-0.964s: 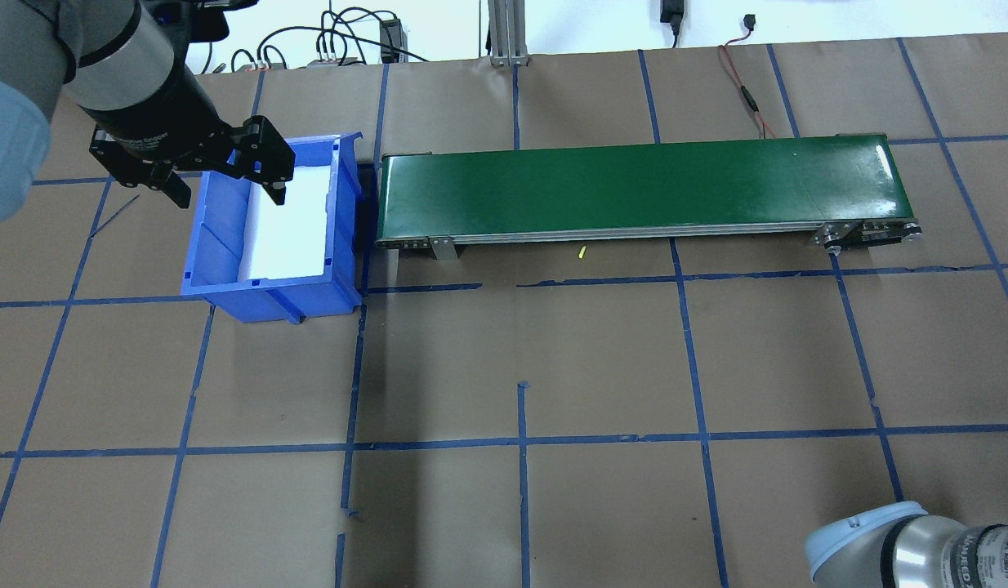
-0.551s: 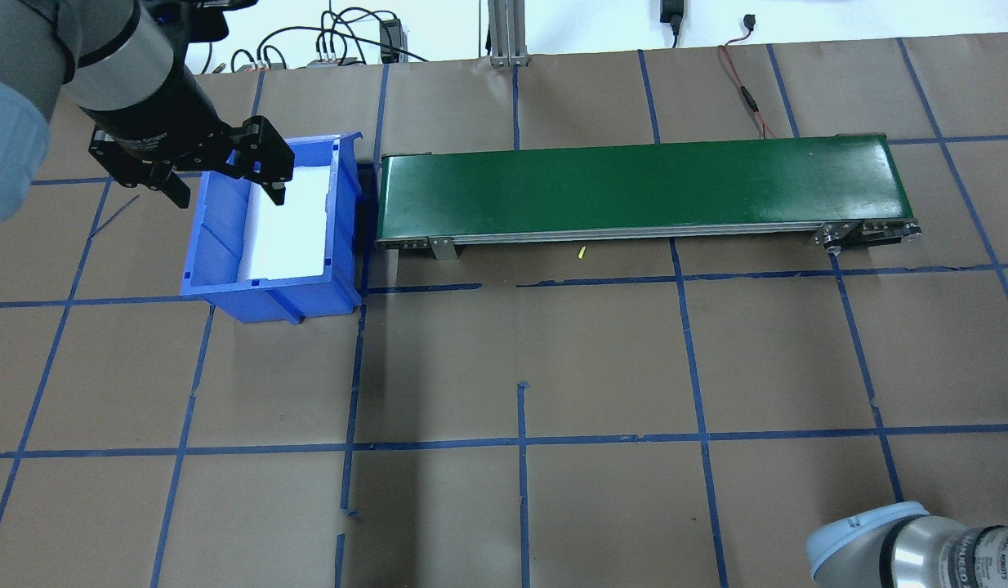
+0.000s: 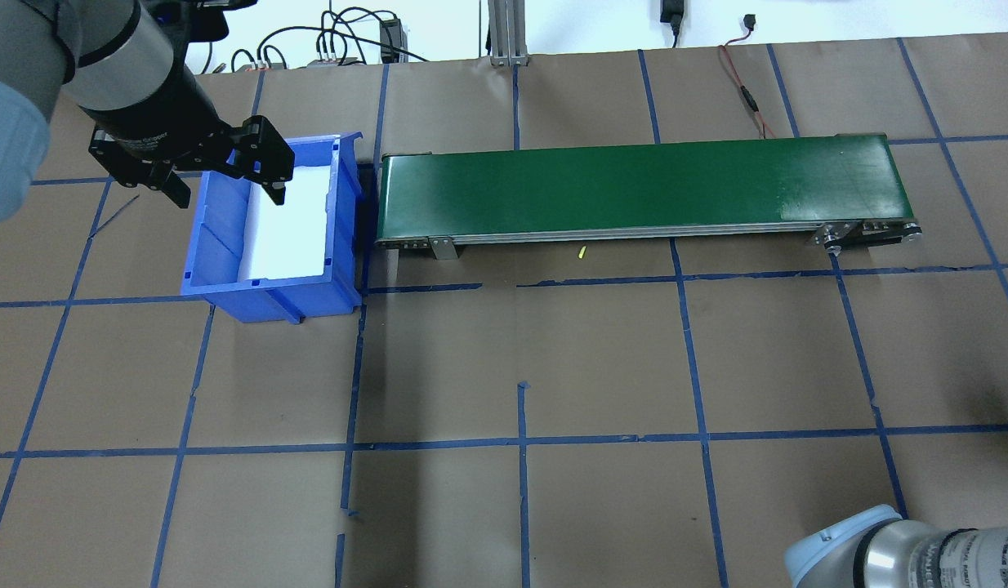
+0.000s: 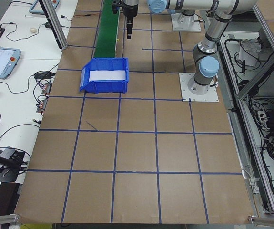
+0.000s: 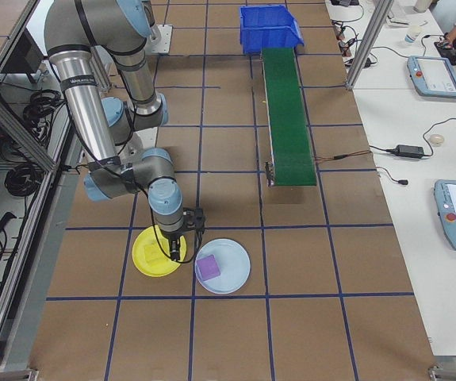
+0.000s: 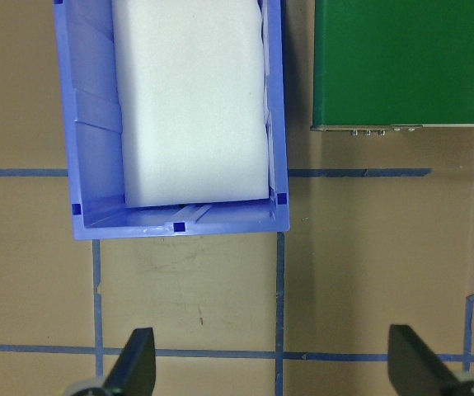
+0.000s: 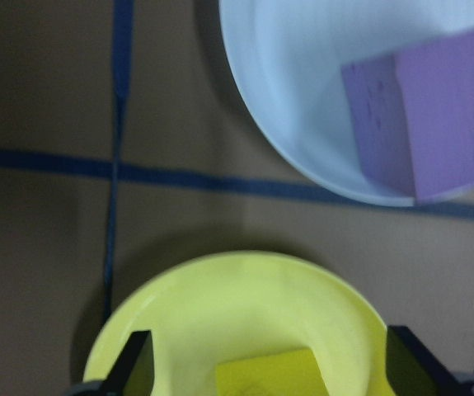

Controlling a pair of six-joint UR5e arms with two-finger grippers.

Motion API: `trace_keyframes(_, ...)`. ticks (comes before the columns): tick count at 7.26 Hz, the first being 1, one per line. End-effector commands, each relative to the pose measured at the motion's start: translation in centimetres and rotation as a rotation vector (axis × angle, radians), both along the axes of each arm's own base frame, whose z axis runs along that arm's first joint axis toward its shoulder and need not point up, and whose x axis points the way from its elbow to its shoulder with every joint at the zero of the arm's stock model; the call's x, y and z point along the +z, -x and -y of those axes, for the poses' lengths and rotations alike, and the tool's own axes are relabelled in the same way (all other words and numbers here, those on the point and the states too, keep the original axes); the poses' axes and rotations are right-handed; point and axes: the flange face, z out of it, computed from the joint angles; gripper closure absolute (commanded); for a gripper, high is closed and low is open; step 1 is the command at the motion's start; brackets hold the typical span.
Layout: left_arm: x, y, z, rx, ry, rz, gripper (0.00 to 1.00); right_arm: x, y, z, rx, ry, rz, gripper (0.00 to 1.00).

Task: Move block left to right into plate

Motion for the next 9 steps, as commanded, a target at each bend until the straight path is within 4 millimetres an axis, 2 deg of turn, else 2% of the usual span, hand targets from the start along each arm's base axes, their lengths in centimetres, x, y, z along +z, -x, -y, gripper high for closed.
trace_keyframes(1,0.0,0.0,0.0,0.000,0.000,-0.001,0.00,3.7,-8.6,10.9,0.169,0.054,0.005,0.00)
trace_keyframes(2,0.0,0.0,0.0,0.000,0.000,0.000,0.00,4.6,-15.1,16.1,0.205,0.100,0.013,0.00)
trace_keyframes(3,0.0,0.0,0.0,0.000,0.000,0.000,0.00,5.4,-21.4,19.7,0.196,0.119,0.016,0.00)
trace_keyframes(4,0.0,0.0,0.0,0.000,0.000,0.000,0.00,6.4,-27.3,22.2,0.170,0.127,0.027,0.00)
trace_keyframes(6,-0.1,0.0,0.0,0.000,-0.001,0.000,0.00,12.9,-36.5,23.7,0.074,0.159,0.035,0.00)
trace_keyframes(7,-0.1,0.0,0.0,0.000,-0.001,0.000,0.00,16.2,-42.3,23.7,0.077,0.178,0.028,0.00)
trace_keyframes(8,0.0,0.0,0.0,0.000,0.000,0.000,0.00,19.4,-46.9,23.1,0.076,0.200,0.015,0.00)
trace_keyframes(9,0.0,-0.1,0.0,0.002,0.002,0.000,0.00,21.8,-50.8,23.0,0.066,0.240,0.026,0.00)
